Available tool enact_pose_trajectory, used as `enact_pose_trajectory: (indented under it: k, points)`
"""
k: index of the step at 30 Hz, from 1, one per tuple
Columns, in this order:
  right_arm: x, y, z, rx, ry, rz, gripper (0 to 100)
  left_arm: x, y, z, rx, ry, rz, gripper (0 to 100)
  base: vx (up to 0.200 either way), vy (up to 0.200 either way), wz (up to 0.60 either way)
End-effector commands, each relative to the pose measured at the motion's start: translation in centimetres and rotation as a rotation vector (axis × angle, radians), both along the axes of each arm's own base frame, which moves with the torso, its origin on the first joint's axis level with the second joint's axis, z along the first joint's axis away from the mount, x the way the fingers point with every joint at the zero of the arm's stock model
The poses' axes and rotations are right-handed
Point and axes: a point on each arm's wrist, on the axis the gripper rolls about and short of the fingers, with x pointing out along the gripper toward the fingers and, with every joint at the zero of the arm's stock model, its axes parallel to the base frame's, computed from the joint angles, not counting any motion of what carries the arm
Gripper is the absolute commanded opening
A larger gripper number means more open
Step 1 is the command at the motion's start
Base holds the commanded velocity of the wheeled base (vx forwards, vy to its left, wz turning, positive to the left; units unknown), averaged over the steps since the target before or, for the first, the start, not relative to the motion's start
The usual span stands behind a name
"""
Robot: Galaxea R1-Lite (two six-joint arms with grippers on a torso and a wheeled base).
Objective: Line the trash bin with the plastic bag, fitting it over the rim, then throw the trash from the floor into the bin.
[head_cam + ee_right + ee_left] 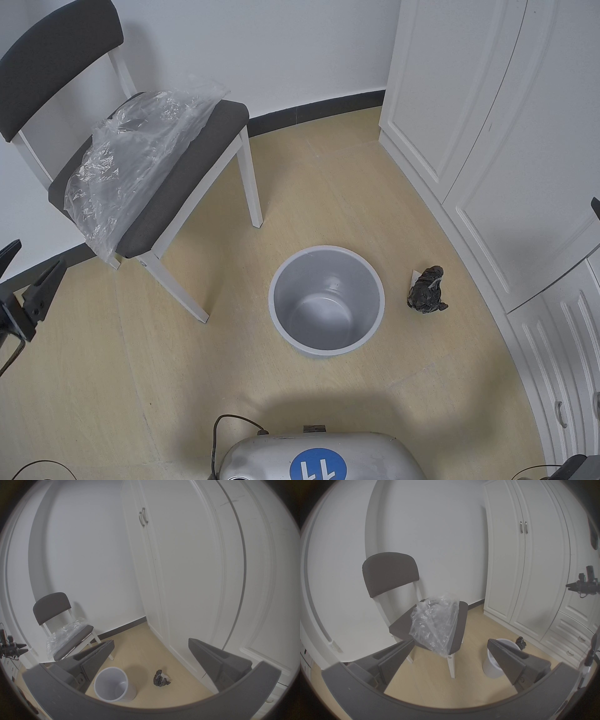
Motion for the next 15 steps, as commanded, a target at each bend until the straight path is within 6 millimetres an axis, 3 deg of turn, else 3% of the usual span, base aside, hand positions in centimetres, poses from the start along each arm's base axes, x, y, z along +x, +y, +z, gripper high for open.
enact_pose_trajectory:
  k: [1, 3, 6, 9, 15]
  points:
    - [0.9, 1.3, 1.9, 0.000, -0.030, 0.030, 100, 3.9, -2.1, -0.7, -0.001, 0.046, 0.001, 100, 0.000, 0.000, 0.00]
    - [2.2, 2.0, 2.9, 0.008, -0.023, 0.013, 100, 4.4, -2.3, -0.8, -0.004, 0.027, 0.070, 100, 0.000, 0.000, 0.00]
    - [2.9, 2.2, 2.2, 0.004, 0.016, -0.007, 100, 3.9, -2.2, -0.8, 0.010, 0.011, 0.139, 100, 0.000, 0.000, 0.00]
    - [2.7, 2.4, 1.5, -0.026, 0.032, 0.004, 100, 3.2, -2.2, -0.7, 0.110, 0.000, 0.159, 100, 0.000, 0.000, 0.00]
    - [1.3, 2.9, 0.8, -0.138, 0.023, 0.058, 100, 3.0, -3.5, -2.4, 0.179, 0.083, 0.082, 100, 0.000, 0.000, 0.00]
